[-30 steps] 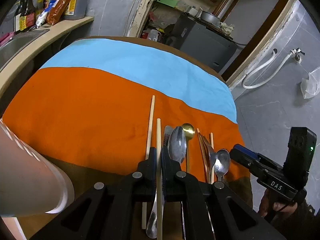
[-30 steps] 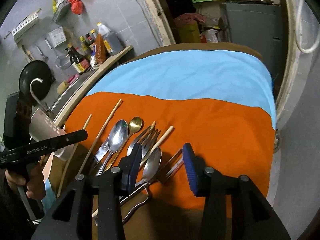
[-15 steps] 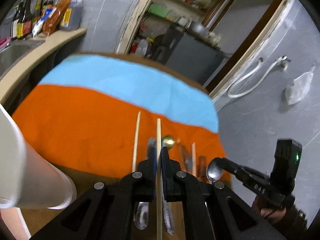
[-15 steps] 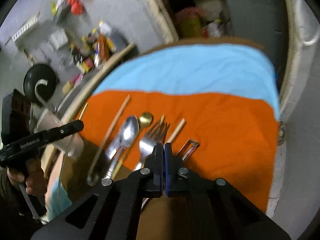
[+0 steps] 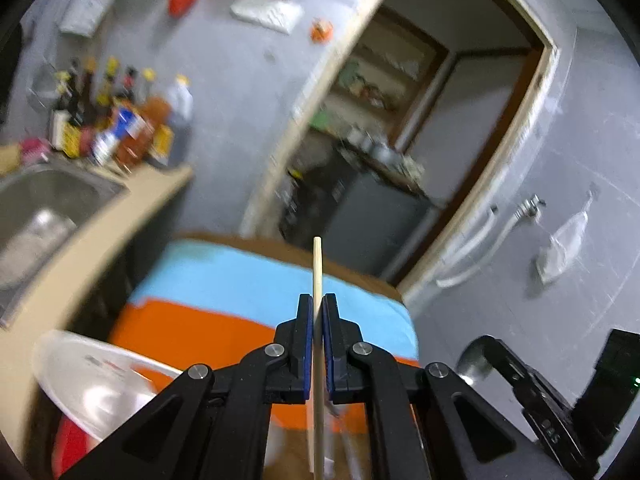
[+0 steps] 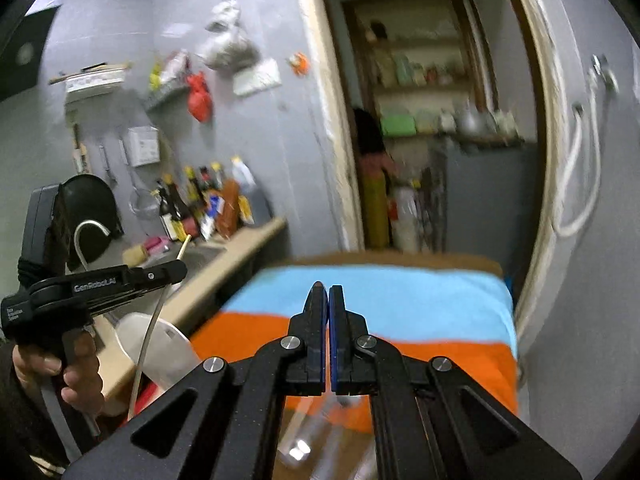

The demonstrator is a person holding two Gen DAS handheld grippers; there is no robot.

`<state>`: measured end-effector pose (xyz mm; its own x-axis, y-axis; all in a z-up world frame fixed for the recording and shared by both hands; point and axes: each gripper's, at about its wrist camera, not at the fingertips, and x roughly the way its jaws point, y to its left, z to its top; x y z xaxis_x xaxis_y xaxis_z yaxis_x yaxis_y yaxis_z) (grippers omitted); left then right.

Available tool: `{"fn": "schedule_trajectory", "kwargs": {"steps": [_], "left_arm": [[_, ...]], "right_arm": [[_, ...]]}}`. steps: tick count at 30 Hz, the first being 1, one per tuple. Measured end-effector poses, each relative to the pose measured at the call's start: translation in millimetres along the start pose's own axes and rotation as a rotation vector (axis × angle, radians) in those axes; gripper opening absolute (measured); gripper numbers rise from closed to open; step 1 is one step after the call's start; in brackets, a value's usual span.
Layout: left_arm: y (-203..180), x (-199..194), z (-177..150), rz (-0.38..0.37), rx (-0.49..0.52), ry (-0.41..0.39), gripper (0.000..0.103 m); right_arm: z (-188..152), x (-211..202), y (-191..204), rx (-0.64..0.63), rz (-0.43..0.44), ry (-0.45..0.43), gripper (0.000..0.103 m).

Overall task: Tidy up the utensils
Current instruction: 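Lift the chopstick with the left gripper and carry it toward the white basket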

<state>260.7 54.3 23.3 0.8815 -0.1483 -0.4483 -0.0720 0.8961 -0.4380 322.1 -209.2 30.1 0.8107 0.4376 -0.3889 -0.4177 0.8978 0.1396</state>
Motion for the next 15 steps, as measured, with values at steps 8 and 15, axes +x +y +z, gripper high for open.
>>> {"fn": "schedule_trajectory", "kwargs": {"steps": [8,15], "left_arm": [[96,-22,37,0.103,-0.077,-0.165,0.005],[141,-6,38,0.123,-0.139,-0.217,0.005]], "right_arm": [[18,11,102,-0.16,-0.081,-0.101,0.002],[-1,25,162,-0.358,-0.17,-0.098,0.002]]}}
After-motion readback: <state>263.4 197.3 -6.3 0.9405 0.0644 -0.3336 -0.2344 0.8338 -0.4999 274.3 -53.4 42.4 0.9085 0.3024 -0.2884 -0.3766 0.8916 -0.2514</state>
